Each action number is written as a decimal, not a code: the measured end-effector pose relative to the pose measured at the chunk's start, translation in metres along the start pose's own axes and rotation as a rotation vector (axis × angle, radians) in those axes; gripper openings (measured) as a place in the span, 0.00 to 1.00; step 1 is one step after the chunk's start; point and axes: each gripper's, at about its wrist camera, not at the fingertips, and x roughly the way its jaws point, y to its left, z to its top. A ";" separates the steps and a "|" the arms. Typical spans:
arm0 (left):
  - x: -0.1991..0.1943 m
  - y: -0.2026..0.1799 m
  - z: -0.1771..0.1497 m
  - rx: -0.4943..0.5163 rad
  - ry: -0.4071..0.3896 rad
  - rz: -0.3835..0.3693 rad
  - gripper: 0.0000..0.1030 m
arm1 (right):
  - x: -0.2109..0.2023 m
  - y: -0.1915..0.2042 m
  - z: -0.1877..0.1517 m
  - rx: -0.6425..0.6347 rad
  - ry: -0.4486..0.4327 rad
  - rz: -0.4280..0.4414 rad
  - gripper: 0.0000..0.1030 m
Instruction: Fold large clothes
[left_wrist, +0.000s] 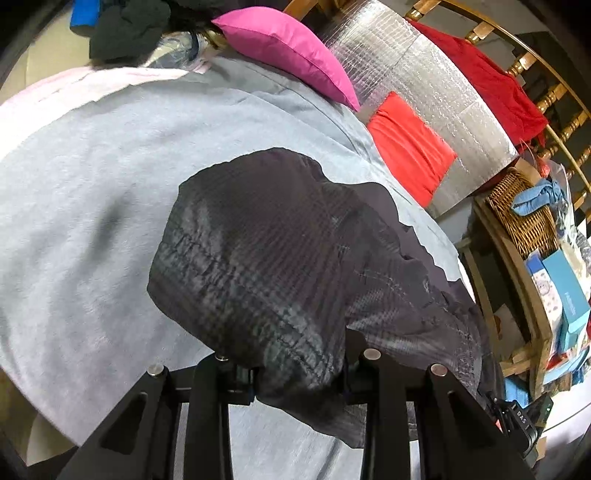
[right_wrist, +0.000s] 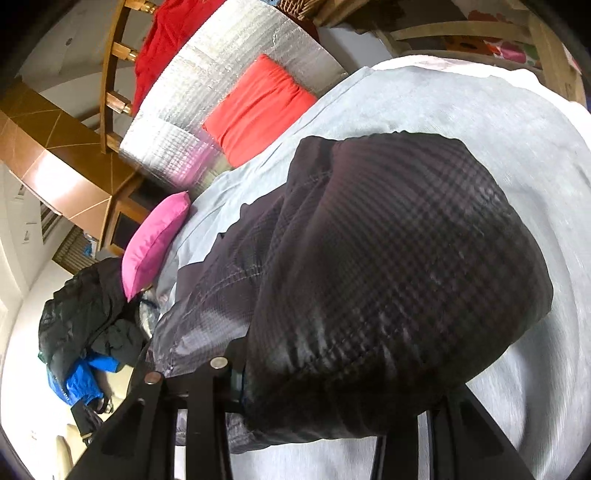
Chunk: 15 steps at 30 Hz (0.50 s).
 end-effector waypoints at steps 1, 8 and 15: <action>-0.002 0.000 -0.001 0.008 0.000 0.007 0.32 | -0.003 -0.001 -0.005 -0.001 0.001 0.003 0.40; 0.009 -0.002 -0.004 0.105 0.065 0.109 0.47 | 0.005 -0.012 -0.019 0.025 0.061 -0.017 0.44; -0.008 0.018 0.000 0.108 0.142 0.103 0.71 | -0.009 -0.027 -0.021 0.102 0.160 -0.014 0.66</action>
